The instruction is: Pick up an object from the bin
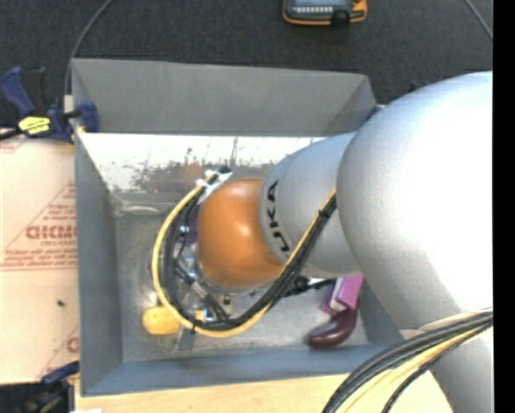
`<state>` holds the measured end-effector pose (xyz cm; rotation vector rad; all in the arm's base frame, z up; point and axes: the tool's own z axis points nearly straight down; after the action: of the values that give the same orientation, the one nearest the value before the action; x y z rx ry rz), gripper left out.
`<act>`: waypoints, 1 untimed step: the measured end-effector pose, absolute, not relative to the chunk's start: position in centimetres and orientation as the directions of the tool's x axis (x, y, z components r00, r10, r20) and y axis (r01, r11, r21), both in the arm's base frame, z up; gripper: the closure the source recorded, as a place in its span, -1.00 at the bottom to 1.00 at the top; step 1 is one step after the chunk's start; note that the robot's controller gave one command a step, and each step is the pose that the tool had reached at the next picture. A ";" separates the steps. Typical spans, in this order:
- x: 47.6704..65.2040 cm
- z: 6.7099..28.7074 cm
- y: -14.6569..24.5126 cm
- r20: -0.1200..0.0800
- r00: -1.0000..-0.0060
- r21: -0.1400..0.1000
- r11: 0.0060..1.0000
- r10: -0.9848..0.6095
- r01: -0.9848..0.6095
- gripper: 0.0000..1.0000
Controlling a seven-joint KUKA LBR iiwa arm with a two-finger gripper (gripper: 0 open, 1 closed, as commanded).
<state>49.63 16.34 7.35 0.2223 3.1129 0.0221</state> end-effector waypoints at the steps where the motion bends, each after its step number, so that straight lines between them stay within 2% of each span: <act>1: 48.6 15.9 16.4 -0.012 -0.995 0.009 0.996 0.094 0.094 -1.00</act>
Offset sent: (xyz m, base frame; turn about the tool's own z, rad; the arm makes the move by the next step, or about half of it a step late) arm -0.0164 0.0049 0.0265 0.0942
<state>48.55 16.36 15.87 0.1473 3.1257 0.0136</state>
